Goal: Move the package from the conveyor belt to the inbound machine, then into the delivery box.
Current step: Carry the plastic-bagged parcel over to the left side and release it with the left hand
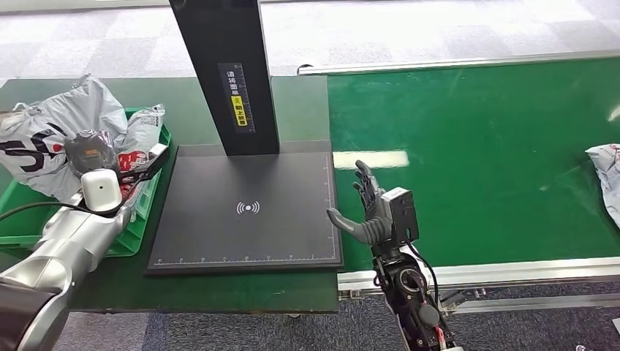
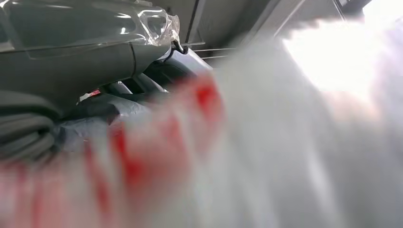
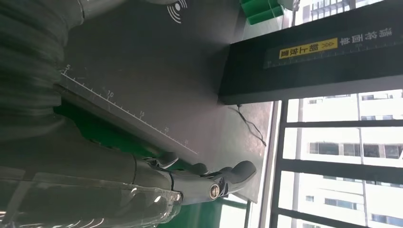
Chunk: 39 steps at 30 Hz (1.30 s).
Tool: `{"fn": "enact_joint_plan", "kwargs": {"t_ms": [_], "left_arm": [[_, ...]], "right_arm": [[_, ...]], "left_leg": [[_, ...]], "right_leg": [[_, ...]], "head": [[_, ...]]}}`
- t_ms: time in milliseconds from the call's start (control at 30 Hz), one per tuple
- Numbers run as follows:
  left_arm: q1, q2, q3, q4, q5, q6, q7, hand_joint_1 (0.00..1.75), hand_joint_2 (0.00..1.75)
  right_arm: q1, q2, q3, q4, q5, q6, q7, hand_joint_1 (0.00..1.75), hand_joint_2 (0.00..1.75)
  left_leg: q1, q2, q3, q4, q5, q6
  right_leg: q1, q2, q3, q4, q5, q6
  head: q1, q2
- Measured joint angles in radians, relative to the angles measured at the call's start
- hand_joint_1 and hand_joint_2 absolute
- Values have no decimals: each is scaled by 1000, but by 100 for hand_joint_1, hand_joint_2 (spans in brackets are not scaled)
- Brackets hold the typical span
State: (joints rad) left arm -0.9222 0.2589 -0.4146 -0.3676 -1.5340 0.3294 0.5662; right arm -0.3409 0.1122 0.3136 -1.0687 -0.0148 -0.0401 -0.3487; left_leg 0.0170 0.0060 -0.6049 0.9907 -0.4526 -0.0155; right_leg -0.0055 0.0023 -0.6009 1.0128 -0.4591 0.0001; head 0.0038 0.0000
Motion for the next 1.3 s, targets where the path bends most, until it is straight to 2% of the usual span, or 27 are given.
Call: {"fn": "enact_joint_plan", "kwargs": {"t_ms": [133, 200, 300, 333, 433, 467, 667, 733, 800, 867, 933, 1000, 1100, 1267, 1300], "left_arm": [[0, -1, -20, 37, -10, -86, 27, 175, 175], [0, 0, -22, 46, -11, -99, 34, 175, 175], [6, 4, -23, 52, -10, -48, 41, 175, 175], [11, 6, -22, 53, -10, -16, 44, 167, 175], [21, 12, -22, 55, -11, 61, 50, 36, 175], [24, 14, -22, 56, -12, 81, 51, 0, 175], [38, 18, 8, 57, -8, 236, 29, 0, 175], [42, 18, 31, 57, -1, 292, 7, 0, 175], [57, 17, 61, 34, 30, 324, -51, 0, 175], [100, 9, 137, -54, 80, 333, -180, 0, 175], [150, -11, 264, -175, 108, 334, -330, 0, 175], [184, -34, 384, -269, 117, 334, -418, 0, 175], [214, -55, 500, -361, 123, 334, -446, 0, 175], [244, -77, 598, -445, 121, 334, -472, 0, 175], [249, -84, 616, -461, 117, 334, -502, 0, 131]], "right_arm": [[-8, 0, 0, 4, 6, 7, 1, 0, 175], [-11, 0, 0, 7, 7, 7, 1, 0, 175], [-13, 0, 0, 10, 9, 9, 2, 0, 175], [-13, 1, 0, 10, 11, 9, 2, 0, 175], [-13, 2, 0, 10, 16, 10, 6, 0, 175], [-13, 3, 0, 10, 17, 10, 7, 0, 175], [-10, 5, 0, 10, 29, 10, 18, 0, 175], [-8, 6, 0, 10, 33, 10, 19, 0, 175], [-5, 6, 0, 9, 37, 10, 19, 0, 175], [0, 6, 0, 6, 43, 11, 21, 0, 175], [4, 7, -1, 4, 49, 15, 24, 0, 175], [4, 9, -1, 4, 53, 19, 25, 0, 175], [6, 11, -1, 4, 54, 20, 26, 0, 175], [6, 14, -2, 4, 55, 21, 26, 0, 175], [6, 14, -1, 4, 56, 22, 26, 0, 175]], "left_leg": [[0, 0, 0, 0, 0, 0], [0, 0, 0, 0, 0, 0], [0, 0, 0, 0, 0, 0], [0, 0, 0, 0, 0, 0], [0, 0, 0, 0, 0, 0], [0, 0, 0, 0, 0, 0], [0, 0, 0, 0, 0, 0], [0, 0, 0, 0, 0, 0], [0, 0, 1, 0, 0, 0], [0, 0, 1, 0, 0, 0], [0, 1, 0, 0, 0, 0], [0, 3, 0, 0, -1, 0], [0, 5, 0, 0, -1, 0], [0, 3, 0, 0, -1, -1], [0, 3, 0, 0, -1, -1]], "right_leg": [[0, 0, 0, 0, 0, 0], [0, 0, 1, 0, 0, 0], [0, 0, 1, 0, 0, 0], [0, 0, 1, 0, 0, 0], [0, 0, 1, 0, 0, 0], [0, 0, 1, 0, 0, 0], [0, 0, 1, 0, 0, 0], [0, 0, 1, 0, 0, 0], [0, 0, 1, 0, 0, 0], [0, 0, 0, 0, 0, 0], [0, 0, 0, 0, 0, 0], [0, 1, -1, 0, 0, 0], [0, 3, -1, 0, 0, 0], [0, 3, -1, 0, 0, 0], [0, 3, -1, 0, 0, 0]], "head": [[0, 0], [0, 0], [0, 0], [0, 0], [0, 0], [0, 0], [0, 0], [0, 0], [0, 0], [0, 0], [0, 0], [0, 0], [0, 0], [0, 0], [0, 0]]}}
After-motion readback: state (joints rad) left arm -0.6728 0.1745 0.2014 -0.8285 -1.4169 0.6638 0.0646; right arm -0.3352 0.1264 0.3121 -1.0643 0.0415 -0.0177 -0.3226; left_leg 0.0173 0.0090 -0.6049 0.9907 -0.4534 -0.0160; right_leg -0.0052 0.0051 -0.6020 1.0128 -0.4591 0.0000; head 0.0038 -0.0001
